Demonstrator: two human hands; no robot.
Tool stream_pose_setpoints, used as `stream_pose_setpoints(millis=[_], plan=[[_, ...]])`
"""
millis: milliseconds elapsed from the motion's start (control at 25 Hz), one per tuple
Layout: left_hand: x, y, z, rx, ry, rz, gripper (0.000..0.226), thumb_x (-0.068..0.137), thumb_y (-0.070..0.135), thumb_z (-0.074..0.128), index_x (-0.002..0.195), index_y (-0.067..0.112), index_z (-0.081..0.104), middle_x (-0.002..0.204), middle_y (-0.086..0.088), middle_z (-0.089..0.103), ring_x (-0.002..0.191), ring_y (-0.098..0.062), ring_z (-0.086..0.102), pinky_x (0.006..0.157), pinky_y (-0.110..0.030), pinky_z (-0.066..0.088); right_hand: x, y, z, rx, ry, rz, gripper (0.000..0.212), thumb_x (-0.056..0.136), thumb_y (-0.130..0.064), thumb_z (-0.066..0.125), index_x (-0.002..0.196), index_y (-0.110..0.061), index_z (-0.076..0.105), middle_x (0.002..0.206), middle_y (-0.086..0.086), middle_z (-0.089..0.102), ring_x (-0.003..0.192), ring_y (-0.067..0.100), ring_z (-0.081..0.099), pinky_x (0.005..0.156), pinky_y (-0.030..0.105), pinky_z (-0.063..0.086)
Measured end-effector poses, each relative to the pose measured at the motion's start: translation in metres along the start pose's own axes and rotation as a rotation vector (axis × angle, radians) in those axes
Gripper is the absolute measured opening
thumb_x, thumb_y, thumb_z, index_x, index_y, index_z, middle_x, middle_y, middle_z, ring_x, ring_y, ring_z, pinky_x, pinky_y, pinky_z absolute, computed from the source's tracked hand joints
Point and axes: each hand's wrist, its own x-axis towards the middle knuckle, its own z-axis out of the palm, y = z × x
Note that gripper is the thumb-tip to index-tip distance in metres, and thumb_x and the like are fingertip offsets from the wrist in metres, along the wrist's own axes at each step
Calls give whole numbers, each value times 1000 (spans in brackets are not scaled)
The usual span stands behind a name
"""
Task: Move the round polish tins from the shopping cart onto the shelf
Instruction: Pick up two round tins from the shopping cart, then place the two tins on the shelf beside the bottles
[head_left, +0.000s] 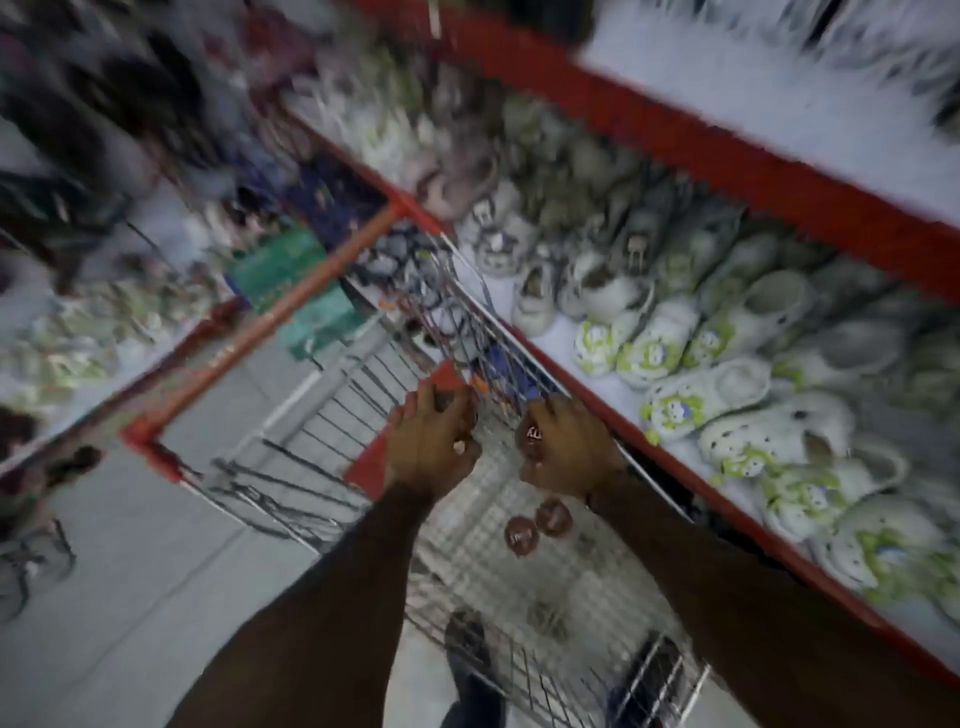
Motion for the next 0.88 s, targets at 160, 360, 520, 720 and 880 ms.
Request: stream_pose_setpoints(millis=[160,360,520,720,880], plan=[[43,11,-130,-88,252,103,67,71,48,57,135,30,52,121,-12,51,109,-38,58,88,-46,53,28,-19,-134,-86,302,-82,60,65,-48,65,110,-10,56,101,15,59,93,37,58,77,43,49],[80,105,-227,-131,466,385,69,75,52,65,140,30,53,113,-10,53,97,-31,59,81,-43,57,0,26,-268,-159,587,44,73,61,-60,68,114,-11,54,101,13,57,91,35,56,79,44,50],[85,230,-243,-265,392,621,73,74,50,66,141,23,53,117,-10,59,99,-34,66,78,-43,56,-66,106,-321,-94,682,383,69,61,-54,75,113,-15,51,104,13,60,97,36,58,82,45,51],[76,363,-221,-376,133,749,56,73,37,75,120,13,55,115,-12,65,107,-38,64,88,-48,56,-145,188,-332,-66,587,770,79,58,-60,75,114,-11,50,108,17,65,102,38,61,83,44,50],[84,437,-199,-336,-68,771,38,83,33,72,113,9,66,115,-14,72,111,-36,66,93,-44,56,-172,233,-325,-245,437,853,61,66,-65,49,101,-16,62,97,11,72,101,31,62,87,44,42]])
